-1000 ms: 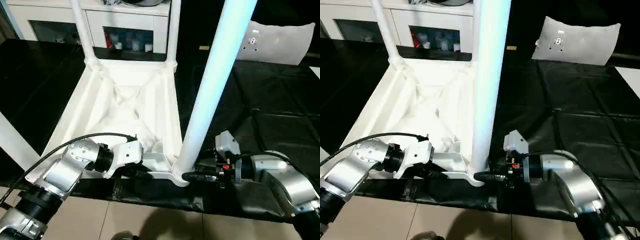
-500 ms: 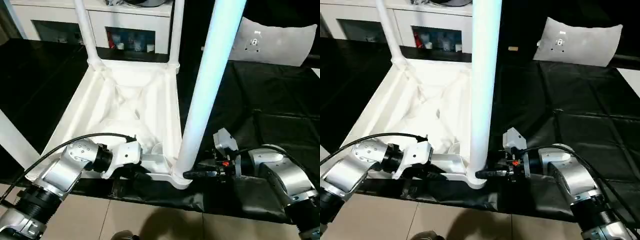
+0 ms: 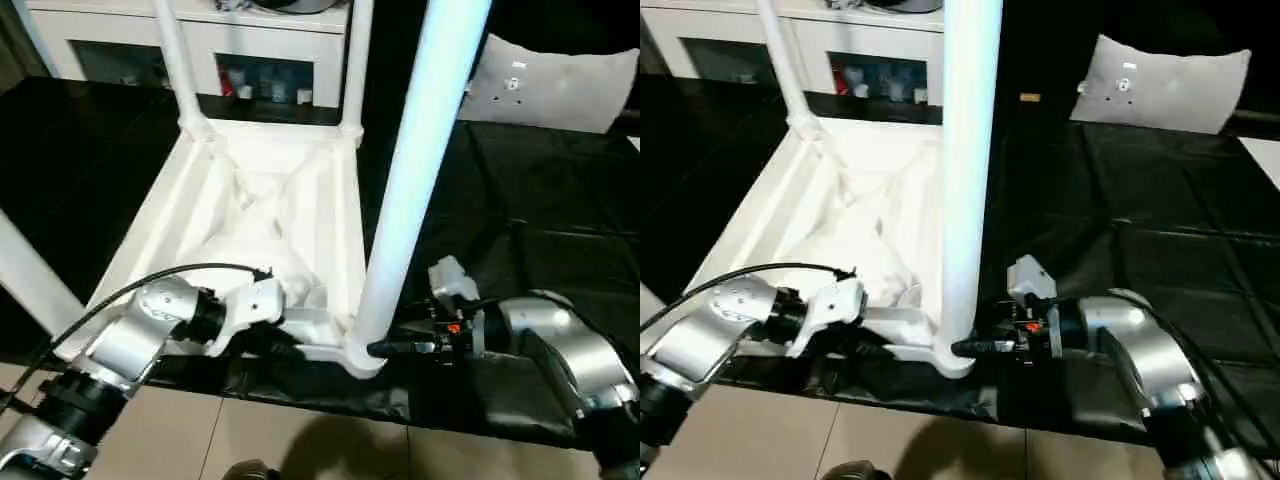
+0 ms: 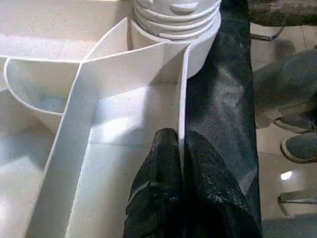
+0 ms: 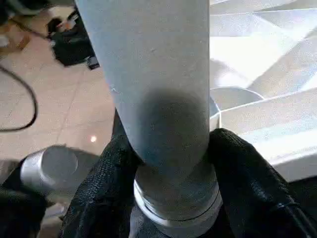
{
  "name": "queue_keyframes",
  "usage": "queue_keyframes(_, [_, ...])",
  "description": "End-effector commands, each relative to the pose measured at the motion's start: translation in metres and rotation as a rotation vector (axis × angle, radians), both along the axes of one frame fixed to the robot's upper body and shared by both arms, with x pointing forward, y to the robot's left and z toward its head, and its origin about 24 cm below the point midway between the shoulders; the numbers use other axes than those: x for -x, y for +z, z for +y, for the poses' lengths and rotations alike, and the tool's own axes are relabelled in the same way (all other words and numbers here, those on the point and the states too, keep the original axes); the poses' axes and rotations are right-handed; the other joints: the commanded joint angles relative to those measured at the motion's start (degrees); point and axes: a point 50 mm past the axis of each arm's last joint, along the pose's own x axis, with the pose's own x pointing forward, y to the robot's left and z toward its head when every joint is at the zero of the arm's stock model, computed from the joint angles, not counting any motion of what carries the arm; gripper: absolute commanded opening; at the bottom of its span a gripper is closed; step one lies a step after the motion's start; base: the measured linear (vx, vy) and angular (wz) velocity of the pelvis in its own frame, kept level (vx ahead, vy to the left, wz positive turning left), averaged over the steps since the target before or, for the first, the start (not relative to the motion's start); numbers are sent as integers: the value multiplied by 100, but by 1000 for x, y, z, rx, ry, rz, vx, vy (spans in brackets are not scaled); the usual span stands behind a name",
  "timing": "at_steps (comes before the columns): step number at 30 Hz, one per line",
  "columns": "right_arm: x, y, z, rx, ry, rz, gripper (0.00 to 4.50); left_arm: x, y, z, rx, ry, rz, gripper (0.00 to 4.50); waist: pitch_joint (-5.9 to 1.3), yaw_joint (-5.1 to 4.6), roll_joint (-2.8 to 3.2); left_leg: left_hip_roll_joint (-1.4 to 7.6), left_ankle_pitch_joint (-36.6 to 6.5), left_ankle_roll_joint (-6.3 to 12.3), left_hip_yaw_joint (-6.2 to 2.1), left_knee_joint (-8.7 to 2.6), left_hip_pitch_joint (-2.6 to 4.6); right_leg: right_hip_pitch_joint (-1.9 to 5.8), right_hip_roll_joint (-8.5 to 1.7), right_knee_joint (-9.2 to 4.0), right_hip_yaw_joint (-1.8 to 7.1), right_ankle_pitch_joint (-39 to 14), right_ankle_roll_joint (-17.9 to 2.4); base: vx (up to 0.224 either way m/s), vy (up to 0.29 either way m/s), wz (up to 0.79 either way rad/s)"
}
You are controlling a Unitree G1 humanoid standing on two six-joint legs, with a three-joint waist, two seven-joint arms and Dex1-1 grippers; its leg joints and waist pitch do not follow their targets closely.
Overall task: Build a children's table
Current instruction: Rotate leg to tighten
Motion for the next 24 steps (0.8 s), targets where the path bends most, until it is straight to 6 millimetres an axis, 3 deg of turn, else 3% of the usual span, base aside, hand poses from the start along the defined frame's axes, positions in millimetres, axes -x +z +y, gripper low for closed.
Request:
queue_keyframes(1, [4, -13, 21, 1, -51, 29, 199, -22, 20, -12, 115, 157, -99, 0, -196, -33, -63, 625, -895, 254, -213, -570, 70, 182, -636, -466, 334, -1000, -1515, 0, 0, 0])
queue_keyframes(3, [0, -20, 30, 27, -174, 15, 199, -29, 19, -22, 128, 229, -102, 0, -178, -89, -69, 607, -1051, 30, -229, -607, 43, 187, -648, -507, 328, -1570, -1332, 0, 0, 0])
queue_keyframes(4, [-2, -23, 37, 23, -226, 19, 198, -32, 18, -28, 132, 259, -93, 0, -178, -89, -69, 607, -1051, 30, -229, -607, 43, 187, -648, -507, 328, -1570, -1332, 0, 0, 0])
queue_keyframes(5, [-4, -23, 41, 16, -250, 27, 198, -33, 18, -32, 133, 273, -86, 0, -175, -150, -81, 595, -1183, -71, -244, -620, 31, 188, -657, -545, 320, -1966, -1136, 0, 0, 0])
queue_keyframes(6, [-4, -23, 41, 16, -250, 27, 196, -33, 18, -32, 133, 273, -86, 0, -166, -172, -86, 594, -1239, -32, -236, -613, 45, 162, -656, -575, 339, -2094, -1071, 0, 0, 0])
queue_keyframes(7, [-9, -23, 59, -4, -327, 40, 195, -41, 16, -41, 126, 342, -94, 0, -165, -175, -83, 595, -1245, 1, -231, -608, 48, 154, -656, -589, 348, -2115, -1061, 0, 0, 0])
queue_keyframes(8, [-10, -23, 63, -8, -342, 43, 195, -42, 15, -43, 124, 356, -96, 0, -141, -205, -73, 579, -1224, 21, -199, -621, 59, 103, -611, -614, 366, -2130, -1043, 0, 0, 0])
queue_keyframes(10, [-14, -22, 74, -14, -394, 51, 195, -48, 15, -48, 124, 407, -113, 0, -166, -210, -87, 576, -1176, -55, -232, -636, 40, 165, -643, -610, 352, -2258, -946, 0, 0, 0])
queue_keyframes(11, [-18, -20, 86, -18, -459, 65, 195, -54, 17, -54, 134, 459, -126, 0, -172, -202, -73, 590, -1135, -36, -227, -633, 53, 154, -642, -607, 358, -2159, -941, 0, 0, 0])
queue_keyframes(12, [-24, -19, 98, -15, -530, 79, 195, -59, 19, -58, 144, 506, -141, 0, -140, -227, -44, 575, -1217, -37, -208, -649, 73, 97, -606, -624, 361, -2165, -958, 0, 0, 0])
queue_keyframes(13, [-24, -19, 98, -15, -530, 79, 195, -59, 19, -58, 144, 506, -141, 0, -140, -253, -57, 556, -1253, -59, -205, -652, 67, 100, -600, -634, 358, -2245, -957, 0, 0, 0])
queue_keyframes(14, [-28, -18, 107, -8, -580, 87, 195, -63, 21, -60, 148, 532, -149, 0, -188, -264, -61, 546, -1168, -109, -213, -649, 60, 135, -616, -616, 359, -2138, -950, 0, 0, 0])
queue_keyframes(17, [-33, -17, 114, -9, -643, 109, 195, -65, 22, -61, 138, 529, -159, 0, -215, -247, -44, 558, -736, 36, -176, -641, 60, 167, -605, -565, 367, -1228, -1063, 0, 0, 0])
queue_keyframes(18, [-34, -16, 112, -12, -645, 94, 250, -63, 22, -59, 116, 508, -161, 0, -232, -237, -24, 562, -557, 112, -166, -628, 56, 182, -604, -534, 363, -856, -1144, 0, 0, 0])
queue_keyframes(20, [-34, -15, 108, -16, -653, 74, 250, -63, 21, -58, 100, 497, -163, 0, -248, -228, -25, 571, -310, 235, -153, -615, 53, 206, -598, -493, 345, -345, -1251, 0, 0, 0])
queue_keyframes(21, [-34, -15, 106, -17, -656, 58, 270, -62, 20, -56, 79, 484, -160, 0, -245, -227, -23, 574, -254, 297, -151, -621, 41, 223, -601, -485, 335, -203, -1309, 0, 0, 0])
queue_keyframes(24, [-33, -15, 87, -27, -659, 19, 302, -58, 13, -44, 18, 444, -154, 0, -218, -219, -21, 597, -514, 272, -151, -645, 50, 220, -605, -519, 331, -486, -1325, 0, 0, 0])
